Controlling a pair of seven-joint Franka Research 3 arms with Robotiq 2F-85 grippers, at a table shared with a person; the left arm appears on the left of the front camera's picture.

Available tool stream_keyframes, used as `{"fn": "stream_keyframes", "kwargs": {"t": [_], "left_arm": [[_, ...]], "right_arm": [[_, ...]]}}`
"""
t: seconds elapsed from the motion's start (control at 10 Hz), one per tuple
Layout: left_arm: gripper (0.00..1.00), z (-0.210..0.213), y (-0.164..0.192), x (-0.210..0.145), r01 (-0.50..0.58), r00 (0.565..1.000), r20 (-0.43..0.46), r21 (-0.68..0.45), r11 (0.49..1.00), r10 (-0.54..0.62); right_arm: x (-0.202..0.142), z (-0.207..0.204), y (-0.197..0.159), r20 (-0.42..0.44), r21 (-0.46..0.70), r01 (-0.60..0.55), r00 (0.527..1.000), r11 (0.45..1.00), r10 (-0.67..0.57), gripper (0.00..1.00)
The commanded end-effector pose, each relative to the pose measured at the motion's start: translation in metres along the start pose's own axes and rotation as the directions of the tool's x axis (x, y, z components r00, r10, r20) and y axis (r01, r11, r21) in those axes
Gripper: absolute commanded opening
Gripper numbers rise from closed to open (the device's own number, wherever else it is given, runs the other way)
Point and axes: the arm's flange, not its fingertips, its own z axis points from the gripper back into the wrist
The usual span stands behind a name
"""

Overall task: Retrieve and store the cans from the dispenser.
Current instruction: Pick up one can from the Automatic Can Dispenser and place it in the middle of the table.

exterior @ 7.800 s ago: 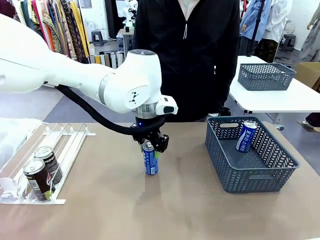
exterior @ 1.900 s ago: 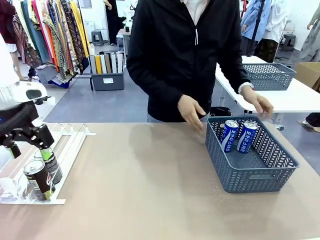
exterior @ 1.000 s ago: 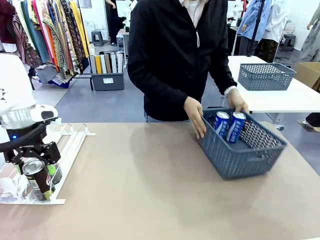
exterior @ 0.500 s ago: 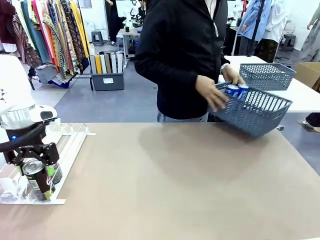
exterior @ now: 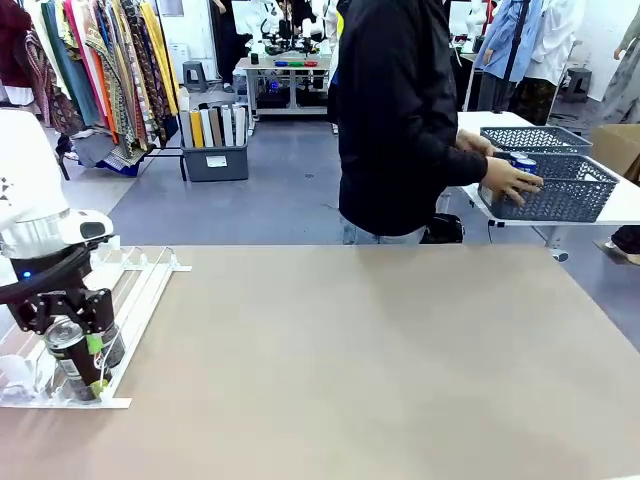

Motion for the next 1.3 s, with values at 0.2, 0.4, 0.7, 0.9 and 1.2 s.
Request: {"fn": "stream_keyframes", "kwargs": {"t": [0.2,0.4,0.7,0.9,1.2], "left_arm": [[0.00,0.068,0.010,-0.033,0.014,0.991,0.132,0.016,1.000,-0.016],[0.00,0.139,0.011,-0.074,0.063,0.979,0.195,0.021,0.998,-0.066],[0.00,0.186,0.017,-0.121,0.036,0.947,0.319,0.010,0.999,-0.037],[0.00,0.186,0.039,-0.148,0.076,0.914,0.405,-0.083,0.994,-0.036],[0.00,0.200,0.026,-0.143,0.029,0.934,0.356,-0.029,0.999,-0.017]], "right_arm": [[0.003,-0.001,0.001,0.017,0.022,-0.024,1.000,0.999,0.024,1.00],[0.003,-0.001,0.001,0.017,0.022,-0.024,1.000,0.999,0.024,1.00],[0.003,-0.001,0.001,0.017,0.022,-0.024,1.000,0.999,0.024,1.00],[0.003,-0.001,0.001,0.017,0.022,-0.024,1.000,0.999,0.024,1.00],[0.003,-0.001,0.001,0.017,0.022,-0.024,1.000,0.999,0.024,1.00]]}}
